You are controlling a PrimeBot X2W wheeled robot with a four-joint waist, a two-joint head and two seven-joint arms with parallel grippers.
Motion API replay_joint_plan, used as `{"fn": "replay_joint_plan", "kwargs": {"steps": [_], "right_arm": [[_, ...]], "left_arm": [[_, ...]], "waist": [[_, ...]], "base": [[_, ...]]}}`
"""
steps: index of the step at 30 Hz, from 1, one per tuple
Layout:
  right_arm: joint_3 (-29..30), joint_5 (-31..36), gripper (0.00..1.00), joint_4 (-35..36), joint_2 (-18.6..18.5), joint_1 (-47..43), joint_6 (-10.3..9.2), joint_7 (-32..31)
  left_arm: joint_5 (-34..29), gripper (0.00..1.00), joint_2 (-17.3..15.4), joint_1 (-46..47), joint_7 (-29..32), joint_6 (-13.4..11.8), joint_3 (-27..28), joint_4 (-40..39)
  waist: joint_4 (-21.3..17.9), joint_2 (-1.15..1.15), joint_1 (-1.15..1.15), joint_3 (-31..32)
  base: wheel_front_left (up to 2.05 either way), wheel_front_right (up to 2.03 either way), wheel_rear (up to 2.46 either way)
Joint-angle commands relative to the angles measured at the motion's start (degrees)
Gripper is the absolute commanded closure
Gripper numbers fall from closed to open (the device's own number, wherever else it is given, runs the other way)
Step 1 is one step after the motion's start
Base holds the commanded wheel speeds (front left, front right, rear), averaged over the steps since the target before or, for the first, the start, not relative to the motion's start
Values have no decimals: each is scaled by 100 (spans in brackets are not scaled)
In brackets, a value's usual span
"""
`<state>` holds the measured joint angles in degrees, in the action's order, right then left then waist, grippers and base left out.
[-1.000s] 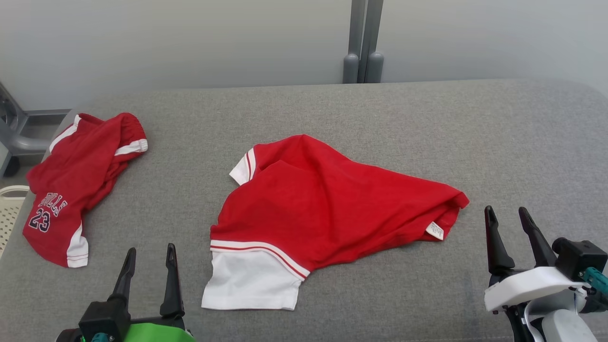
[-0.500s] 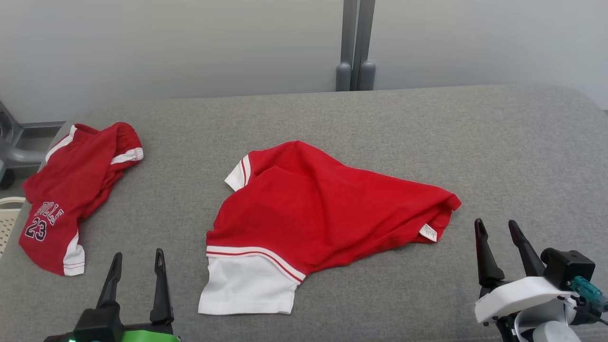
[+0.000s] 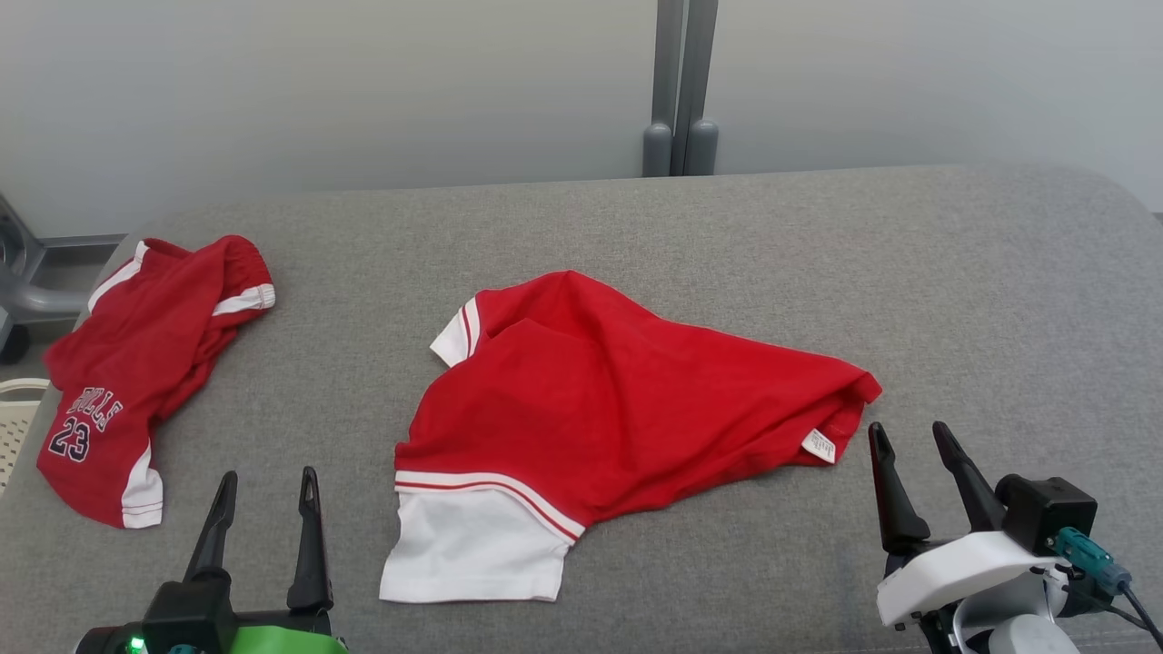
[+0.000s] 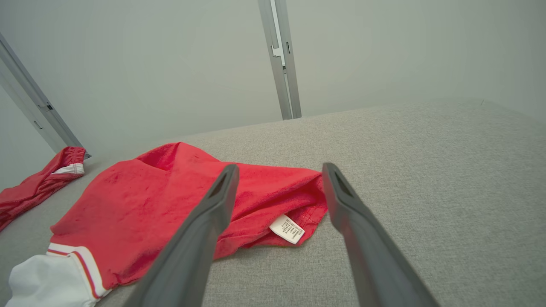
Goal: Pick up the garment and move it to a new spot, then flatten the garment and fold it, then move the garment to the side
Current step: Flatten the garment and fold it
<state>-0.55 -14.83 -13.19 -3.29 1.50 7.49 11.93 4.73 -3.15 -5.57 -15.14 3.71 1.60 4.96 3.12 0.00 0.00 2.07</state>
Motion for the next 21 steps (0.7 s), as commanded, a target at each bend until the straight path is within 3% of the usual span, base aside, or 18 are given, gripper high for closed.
{"fn": "replay_joint_plan", "kwargs": {"steps": [1, 21], "right_arm": [[-11, 52, 0, 37, -9, -40, 0, -9], [-212, -48, 0, 134, -58, 3, 0, 59]], "left_arm": [[-36, 0, -36, 71, 2, 30, 12, 3], [27, 0, -5, 161, 2, 53, 27, 119]], "waist": [[-6, 0, 0, -7], [-47, 0, 0, -56]], "base": [[0, 0, 0], [0, 0, 0]]}}
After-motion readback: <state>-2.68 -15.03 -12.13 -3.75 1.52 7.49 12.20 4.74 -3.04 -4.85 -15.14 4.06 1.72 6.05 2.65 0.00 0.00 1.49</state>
